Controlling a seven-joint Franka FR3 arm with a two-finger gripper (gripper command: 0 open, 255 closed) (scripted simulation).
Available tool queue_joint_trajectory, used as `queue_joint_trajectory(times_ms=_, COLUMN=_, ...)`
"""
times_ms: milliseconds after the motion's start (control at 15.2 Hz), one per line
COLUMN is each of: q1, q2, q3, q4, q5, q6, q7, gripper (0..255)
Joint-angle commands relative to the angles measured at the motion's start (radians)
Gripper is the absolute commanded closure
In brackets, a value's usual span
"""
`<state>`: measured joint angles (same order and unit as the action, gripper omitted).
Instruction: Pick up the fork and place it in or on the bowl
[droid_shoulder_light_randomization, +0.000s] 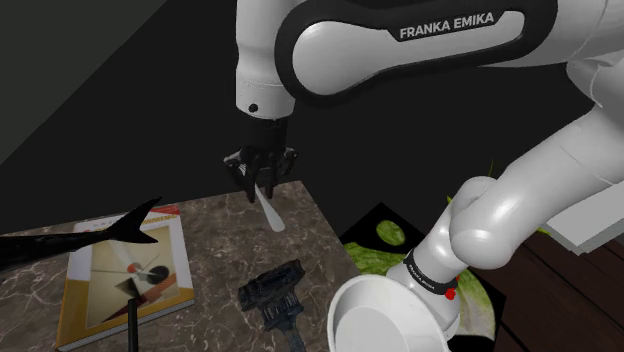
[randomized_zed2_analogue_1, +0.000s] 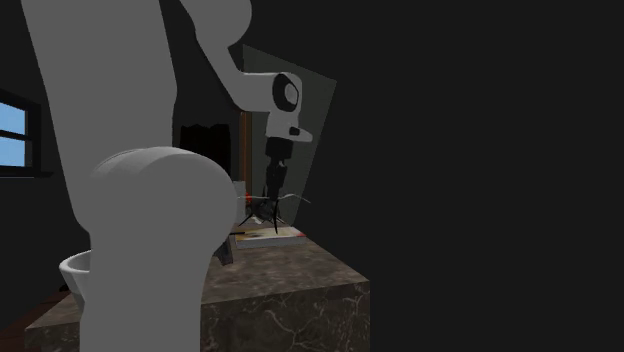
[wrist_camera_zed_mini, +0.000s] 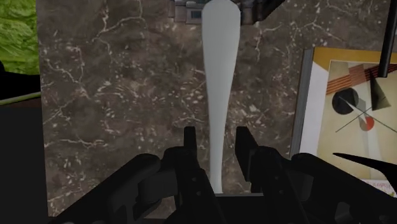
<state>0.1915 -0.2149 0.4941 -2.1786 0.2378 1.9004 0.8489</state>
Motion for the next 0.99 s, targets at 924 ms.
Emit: queue_joint_trajectory(times_ms=924, q1=0.25, q2=-0.569, q3=0.035, q4=-0.42, q5=0.274, q6=-0.109, q7=0.1, gripper=255)
